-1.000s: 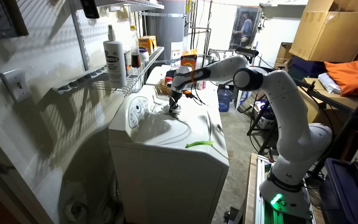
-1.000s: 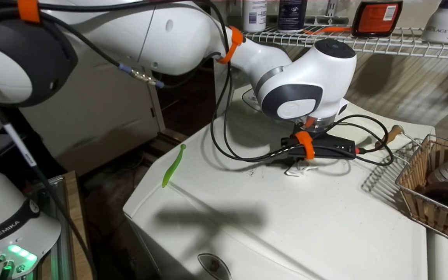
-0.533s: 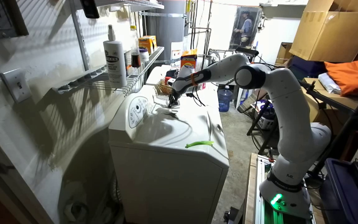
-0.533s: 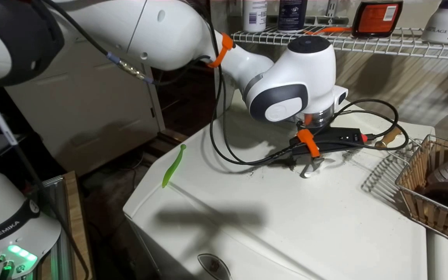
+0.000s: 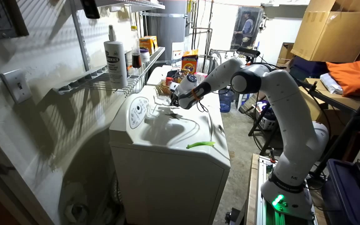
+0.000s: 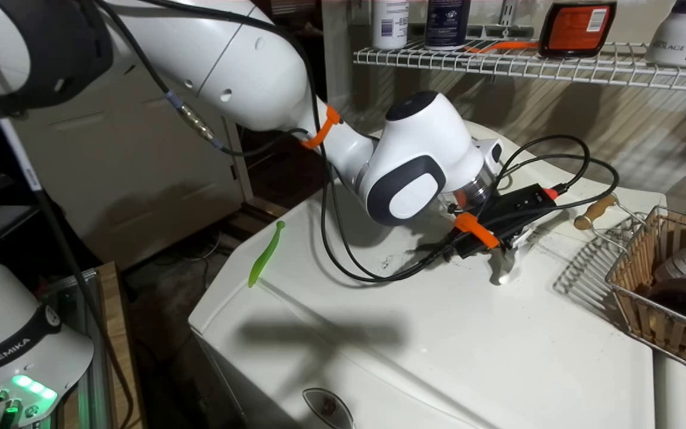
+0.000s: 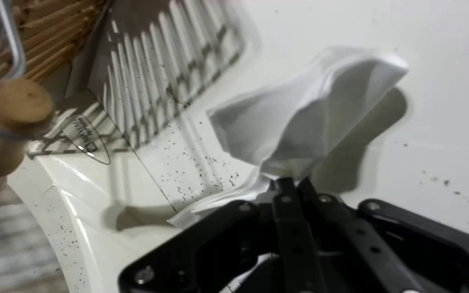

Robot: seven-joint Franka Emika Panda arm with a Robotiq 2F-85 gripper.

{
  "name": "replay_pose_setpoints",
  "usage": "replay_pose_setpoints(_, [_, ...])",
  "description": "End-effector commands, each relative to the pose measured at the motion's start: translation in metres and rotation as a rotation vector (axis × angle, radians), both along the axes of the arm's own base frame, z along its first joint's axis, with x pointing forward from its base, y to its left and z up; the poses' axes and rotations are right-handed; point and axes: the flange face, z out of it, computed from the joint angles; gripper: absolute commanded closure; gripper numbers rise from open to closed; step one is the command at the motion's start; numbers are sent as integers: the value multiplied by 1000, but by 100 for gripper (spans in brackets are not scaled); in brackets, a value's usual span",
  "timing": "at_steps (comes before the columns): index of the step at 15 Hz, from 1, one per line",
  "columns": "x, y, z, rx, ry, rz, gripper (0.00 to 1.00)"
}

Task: Use the paper towel to wipe the dirt on top of the washer

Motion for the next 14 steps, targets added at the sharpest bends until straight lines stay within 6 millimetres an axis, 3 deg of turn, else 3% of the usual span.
replay_pose_setpoints(1, [15,0,8,-177,-61,74,99])
replay_pose_setpoints(7, [40,-15,12,-370,-103,129,99])
replay_pose_setpoints(14, [60,-20,-9,-320,-129,139,99])
